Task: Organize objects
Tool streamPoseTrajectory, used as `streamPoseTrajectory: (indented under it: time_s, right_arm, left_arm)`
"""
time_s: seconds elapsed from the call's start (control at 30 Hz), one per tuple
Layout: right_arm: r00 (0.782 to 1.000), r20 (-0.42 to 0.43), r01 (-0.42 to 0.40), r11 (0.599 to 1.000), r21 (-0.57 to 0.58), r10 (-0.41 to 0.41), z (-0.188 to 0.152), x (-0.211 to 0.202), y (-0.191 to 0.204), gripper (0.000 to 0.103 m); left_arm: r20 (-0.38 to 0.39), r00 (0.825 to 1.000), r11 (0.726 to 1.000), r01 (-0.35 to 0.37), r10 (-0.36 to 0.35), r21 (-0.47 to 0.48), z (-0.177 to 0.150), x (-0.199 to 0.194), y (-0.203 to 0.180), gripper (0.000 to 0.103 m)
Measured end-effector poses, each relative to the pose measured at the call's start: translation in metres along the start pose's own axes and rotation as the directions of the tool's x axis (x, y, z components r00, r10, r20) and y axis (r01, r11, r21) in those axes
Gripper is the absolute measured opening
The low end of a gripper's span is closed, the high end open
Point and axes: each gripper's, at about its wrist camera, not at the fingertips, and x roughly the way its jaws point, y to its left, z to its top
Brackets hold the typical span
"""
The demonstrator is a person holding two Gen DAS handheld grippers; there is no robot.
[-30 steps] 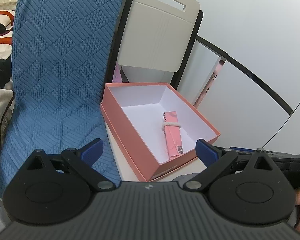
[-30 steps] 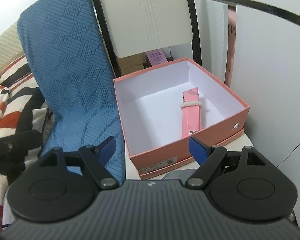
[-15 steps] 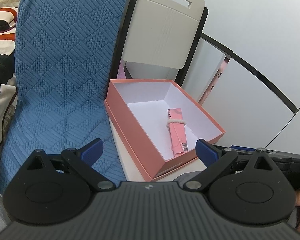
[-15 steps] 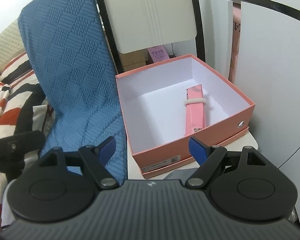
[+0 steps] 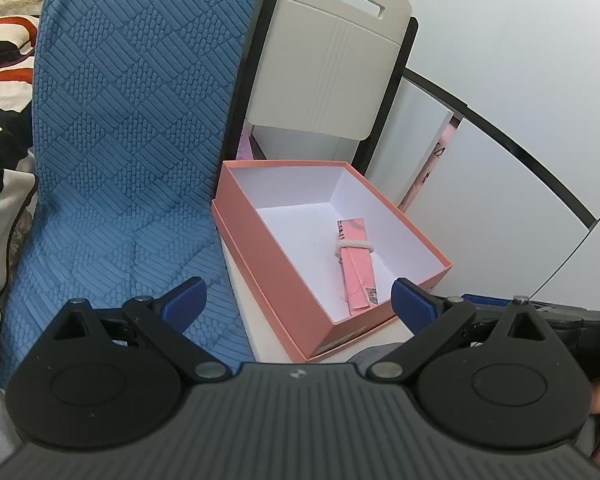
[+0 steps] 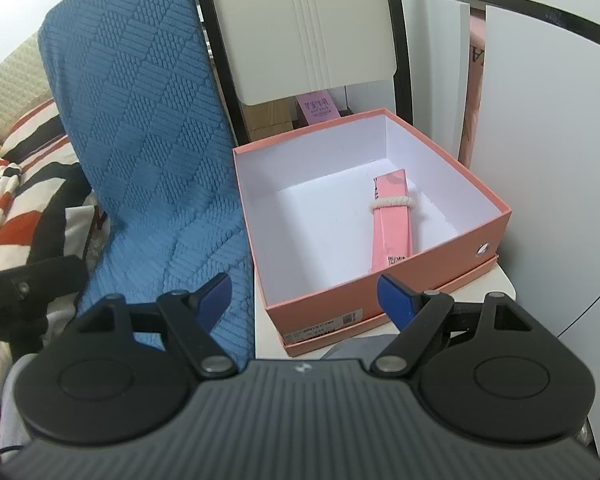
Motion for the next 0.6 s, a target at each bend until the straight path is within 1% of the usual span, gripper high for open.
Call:
streamPoseTrajectory:
  time_s: [0.6]
  right_arm:
    - [1.000,-0.014,0.012,1.000,0.000,-0.012,-0.0016,0.0024,0.0003,0.081]
  left_arm:
    - [-0.002,1.000,1.000,-0.003,0.003,0.007,-0.0007,0.0027,-0.0004,0.100]
